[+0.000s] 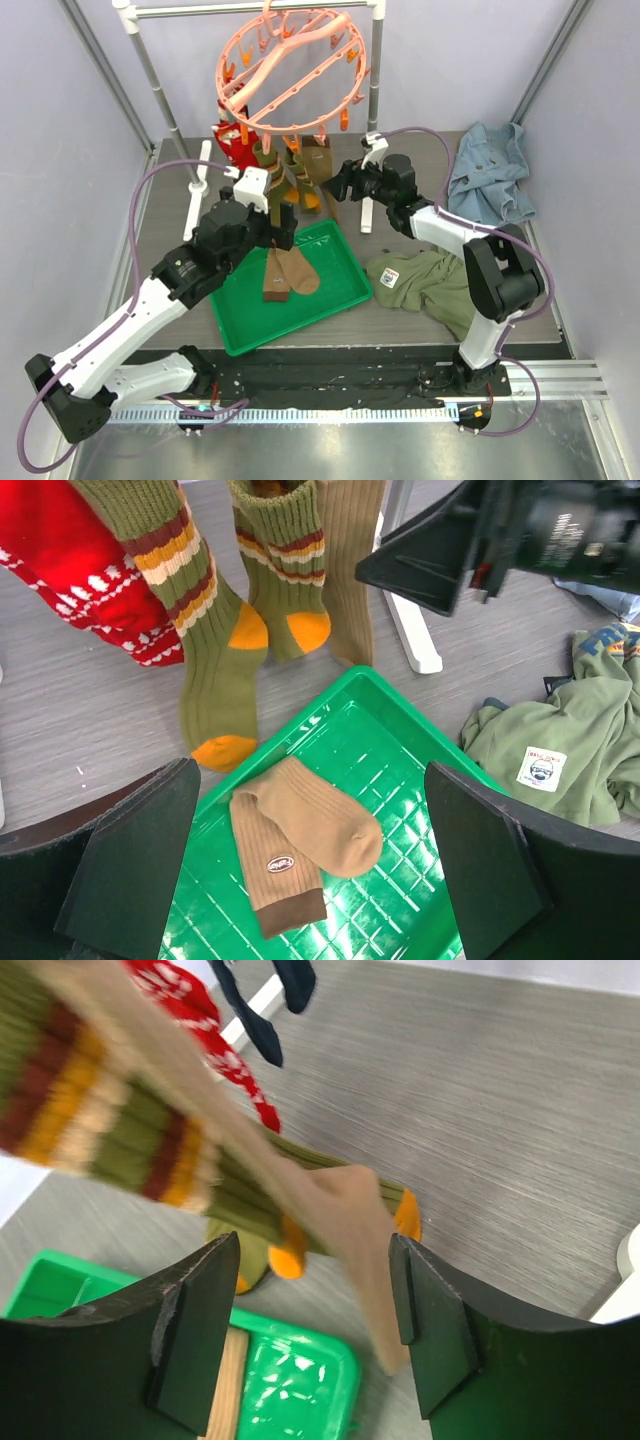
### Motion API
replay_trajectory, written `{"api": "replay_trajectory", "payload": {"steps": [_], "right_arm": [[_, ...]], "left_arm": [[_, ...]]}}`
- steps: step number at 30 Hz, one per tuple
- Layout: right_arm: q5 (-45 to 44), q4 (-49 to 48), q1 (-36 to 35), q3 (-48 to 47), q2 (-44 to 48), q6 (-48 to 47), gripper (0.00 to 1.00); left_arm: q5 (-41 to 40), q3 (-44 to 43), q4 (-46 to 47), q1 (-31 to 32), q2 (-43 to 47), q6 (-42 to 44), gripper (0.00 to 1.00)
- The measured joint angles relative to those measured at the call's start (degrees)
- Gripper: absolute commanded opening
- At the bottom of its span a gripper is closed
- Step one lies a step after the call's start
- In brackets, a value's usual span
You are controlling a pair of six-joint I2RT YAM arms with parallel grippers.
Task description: Remove the socks clipped to the hanger
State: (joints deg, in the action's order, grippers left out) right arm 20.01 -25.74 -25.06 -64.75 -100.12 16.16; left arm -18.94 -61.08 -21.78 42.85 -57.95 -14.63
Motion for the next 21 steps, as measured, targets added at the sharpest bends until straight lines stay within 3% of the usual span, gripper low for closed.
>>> {"api": "replay_trajectory", "payload": {"steps": [13, 16, 17, 20, 21], "right_arm": [[1.0, -6.0, -0.4, -1.7, -7.4, 2.3, 0.46], [1.4, -6.0, -0.8, -1.9, -7.9, 2.8, 0.36], [1.6, -5.9, -1.0, -1.9, -8.0, 3.0, 0.25], [1.8, -5.9, -1.3, -2.4, -8.0, 3.3, 0.03], [1.7, -5.9, -1.4, -2.5, -7.9, 3.3, 0.01]], "left_arm": [[1.0, 1.0, 2.6, 0.0, 3.3, 0.1, 1.0], [1.6, 1.0, 2.3, 0.0, 2.3, 0.1, 1.0], [1.7, 1.0, 2.2, 0.0, 2.1, 0.1, 1.0], [2.2, 1.0, 2.1, 0.0, 1.7, 0.0, 1.0], [2.3, 1.0, 2.1, 0.0, 1.7, 0.0, 1.0]]}}
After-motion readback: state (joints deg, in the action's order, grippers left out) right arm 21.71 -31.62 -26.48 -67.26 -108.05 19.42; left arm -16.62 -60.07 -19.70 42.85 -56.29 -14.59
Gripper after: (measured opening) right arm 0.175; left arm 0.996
